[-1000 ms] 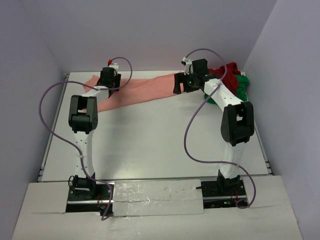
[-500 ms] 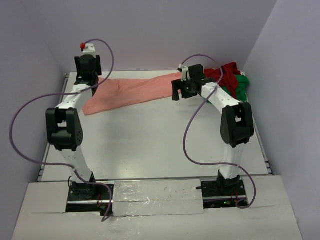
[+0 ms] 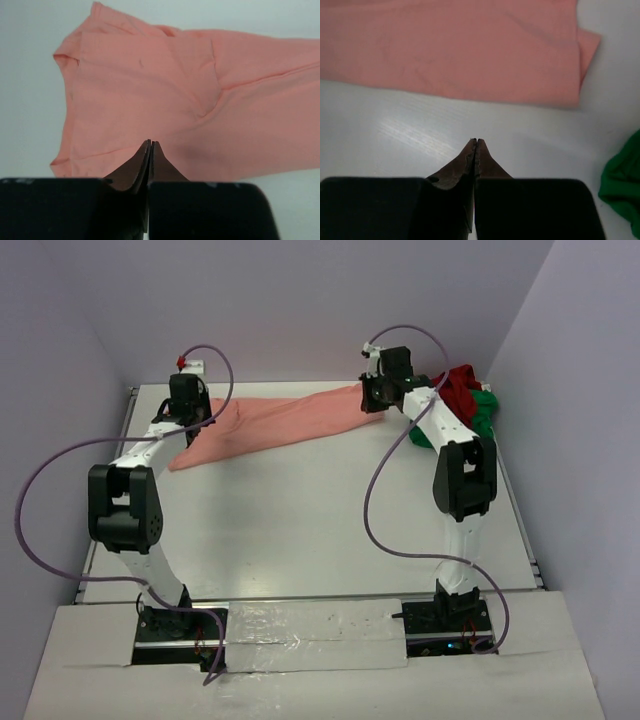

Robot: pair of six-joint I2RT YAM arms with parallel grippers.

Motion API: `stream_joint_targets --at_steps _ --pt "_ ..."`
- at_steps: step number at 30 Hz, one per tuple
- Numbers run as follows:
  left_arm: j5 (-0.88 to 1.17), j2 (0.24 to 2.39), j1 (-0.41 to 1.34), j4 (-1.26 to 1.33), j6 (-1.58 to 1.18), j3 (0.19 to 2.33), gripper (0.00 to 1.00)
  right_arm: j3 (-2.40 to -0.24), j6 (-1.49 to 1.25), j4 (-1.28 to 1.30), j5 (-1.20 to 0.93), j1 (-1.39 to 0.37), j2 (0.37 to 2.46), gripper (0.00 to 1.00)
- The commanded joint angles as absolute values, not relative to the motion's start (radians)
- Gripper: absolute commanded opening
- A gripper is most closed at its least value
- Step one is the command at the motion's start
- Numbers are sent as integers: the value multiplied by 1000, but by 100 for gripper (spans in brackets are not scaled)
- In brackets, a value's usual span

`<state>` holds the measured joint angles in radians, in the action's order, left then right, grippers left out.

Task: Fold and stack the t-shirts
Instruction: Fold the tshirt

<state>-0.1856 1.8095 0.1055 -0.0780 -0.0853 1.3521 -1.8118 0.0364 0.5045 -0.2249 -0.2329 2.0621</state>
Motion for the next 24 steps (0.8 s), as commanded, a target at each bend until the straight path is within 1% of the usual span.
stream_joint_targets --at_steps 1,6,9,11,16,19,22,24 --pt "-136 1804 94 -118 -124 1358 0 -1978 26 540 -192 -210 2130 0" --pt "-173 1827 92 -78 -129 1356 0 -2186 3 584 -201 -207 2270 0" --pt "-164 1862 92 -66 -150 1370 0 -2340 -32 666 -210 -204 2377 0" --pt "-176 1910 92 -87 -164 1417 0 -2432 -54 727 -222 -204 2422 0" --pt "-186 2006 89 -169 -216 1521 0 -2434 -84 767 -255 -202 2473 0" --pt "-186 2043 89 -215 -232 1568 0 -2456 -112 836 -287 -196 2511 0" --pt "-195 2062 87 -233 -241 1583 0 -2457 -124 891 -305 -195 2525 0" --pt "-212 2075 87 -245 -245 1589 0 -2419 -123 894 -313 -193 2519 0"
